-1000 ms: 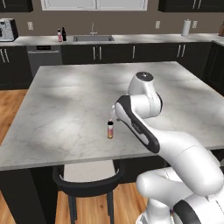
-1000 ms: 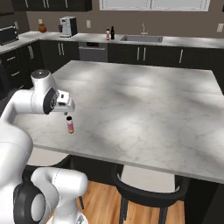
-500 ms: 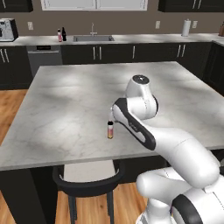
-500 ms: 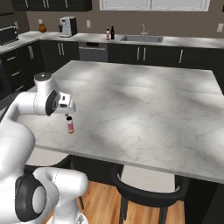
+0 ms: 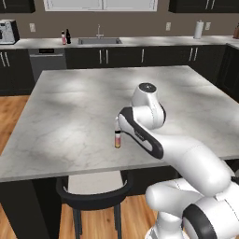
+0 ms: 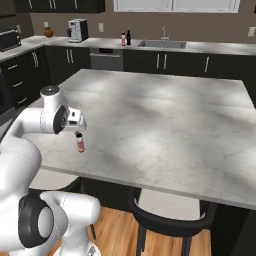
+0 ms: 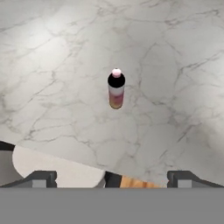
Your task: Place the large bottle from the dining counter next to the other large bottle outside the sink, and place the small bottle from the dining counter next to the other small bottle inside the sink.
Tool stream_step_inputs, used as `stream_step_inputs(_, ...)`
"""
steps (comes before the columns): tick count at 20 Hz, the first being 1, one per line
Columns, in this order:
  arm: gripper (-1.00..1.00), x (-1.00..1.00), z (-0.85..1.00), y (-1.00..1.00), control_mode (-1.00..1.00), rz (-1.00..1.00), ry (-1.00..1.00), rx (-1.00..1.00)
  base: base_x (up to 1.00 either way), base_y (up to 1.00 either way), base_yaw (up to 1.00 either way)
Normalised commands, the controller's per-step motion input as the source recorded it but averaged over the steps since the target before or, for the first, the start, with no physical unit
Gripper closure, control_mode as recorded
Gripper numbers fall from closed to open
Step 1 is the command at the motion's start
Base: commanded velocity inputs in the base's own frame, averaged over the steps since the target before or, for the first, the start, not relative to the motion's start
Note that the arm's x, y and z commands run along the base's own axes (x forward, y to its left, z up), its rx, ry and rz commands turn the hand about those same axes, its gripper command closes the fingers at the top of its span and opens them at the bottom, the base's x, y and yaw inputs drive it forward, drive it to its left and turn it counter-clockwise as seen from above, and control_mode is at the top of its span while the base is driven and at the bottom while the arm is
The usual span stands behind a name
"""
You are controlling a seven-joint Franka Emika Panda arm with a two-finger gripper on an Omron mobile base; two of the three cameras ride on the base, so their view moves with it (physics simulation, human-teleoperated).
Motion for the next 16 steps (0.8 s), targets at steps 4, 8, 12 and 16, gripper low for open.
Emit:
stream_step_inputs(4, -1.0, 0.12, -0.1, 0.01, -1.0, 0.0, 0.0, 0.0, 0.0, 0.0, 0.0)
stream_step_inputs(8, -1.0, 0.18, -0.07, 0.01, -1.0, 0.0, 0.0, 0.0, 0.0, 0.0, 0.0)
stream_step_inputs(12, -1.0, 0.25, -0.06, 0.0, -1.0, 0.0, 0.0, 0.0, 0.0, 0.0, 0.0)
stream_step_inputs(16, -1.0, 0.19, -0.11, 0.0, -1.0, 0.0, 0.0, 0.0, 0.0, 0.0, 0.0)
